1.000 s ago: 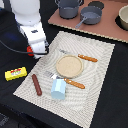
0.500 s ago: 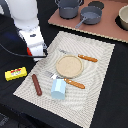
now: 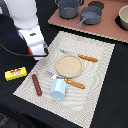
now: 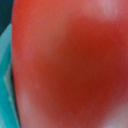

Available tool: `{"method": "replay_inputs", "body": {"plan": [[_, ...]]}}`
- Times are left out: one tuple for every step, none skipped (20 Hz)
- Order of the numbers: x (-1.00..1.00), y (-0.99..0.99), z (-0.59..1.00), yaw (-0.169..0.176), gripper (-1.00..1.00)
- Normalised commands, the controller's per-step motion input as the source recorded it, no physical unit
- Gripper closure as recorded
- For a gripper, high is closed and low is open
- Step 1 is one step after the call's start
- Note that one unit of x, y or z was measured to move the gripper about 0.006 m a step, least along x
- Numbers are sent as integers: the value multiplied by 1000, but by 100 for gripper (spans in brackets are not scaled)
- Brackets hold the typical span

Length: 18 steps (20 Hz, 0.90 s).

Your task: Interact with the objects in diverse but meaningful ways.

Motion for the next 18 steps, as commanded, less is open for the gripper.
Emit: {"method": "replay_inputs", "body": {"plan": [[506, 760, 1000, 20, 100], [574, 809, 1000, 21, 100], [589, 809, 1000, 11, 100], [629, 794, 1000, 0, 100], [677, 760, 1000, 0, 100], [706, 737, 997, 0, 100], [726, 717, 997, 0, 100], [734, 714, 1000, 0, 100], [734, 694, 977, 0, 100], [743, 674, 926, 0, 100], [746, 663, 871, 0, 100], [749, 657, 806, 0, 100], [743, 657, 731, 0, 100], [660, 683, 600, 0, 100], [594, 706, 529, 0, 100], [577, 717, 511, 0, 100], [537, 740, 480, 0, 100], [480, 791, 440, 0, 100]]}}
